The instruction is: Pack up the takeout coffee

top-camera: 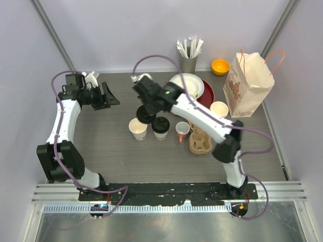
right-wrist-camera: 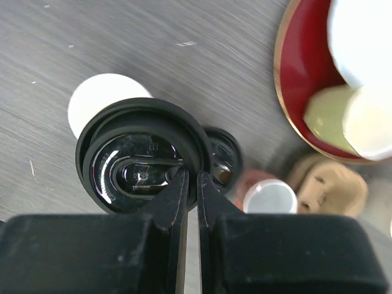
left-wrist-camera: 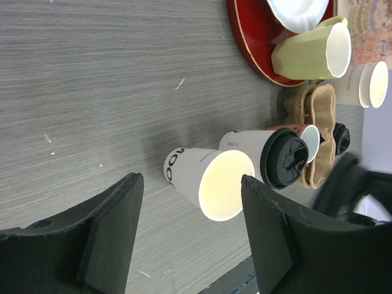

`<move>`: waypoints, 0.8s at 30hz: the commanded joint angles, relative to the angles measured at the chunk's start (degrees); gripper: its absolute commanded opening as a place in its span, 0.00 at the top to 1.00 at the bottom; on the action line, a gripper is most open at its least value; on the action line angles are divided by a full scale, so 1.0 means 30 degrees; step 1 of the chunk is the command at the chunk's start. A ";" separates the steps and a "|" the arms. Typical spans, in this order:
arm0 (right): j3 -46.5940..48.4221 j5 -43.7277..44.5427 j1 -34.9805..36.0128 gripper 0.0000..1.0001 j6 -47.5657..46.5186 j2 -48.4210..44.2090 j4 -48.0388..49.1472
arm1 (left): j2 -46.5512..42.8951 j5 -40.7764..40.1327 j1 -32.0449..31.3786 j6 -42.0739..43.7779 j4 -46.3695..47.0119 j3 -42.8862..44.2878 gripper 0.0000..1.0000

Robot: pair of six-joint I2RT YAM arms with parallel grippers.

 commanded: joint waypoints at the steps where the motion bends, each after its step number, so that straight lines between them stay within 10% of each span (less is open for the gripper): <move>1: 0.6054 -0.0684 0.1291 0.99 -0.3368 0.3845 -0.2641 | -0.0414 -0.0272 0.0310 0.0945 -0.0881 0.0499 0.31; 24: 0.7470 -0.2851 0.0852 0.99 -0.4370 0.7572 -0.1383 | -0.1002 -0.0859 0.0310 0.1182 -0.0619 -0.0820 0.31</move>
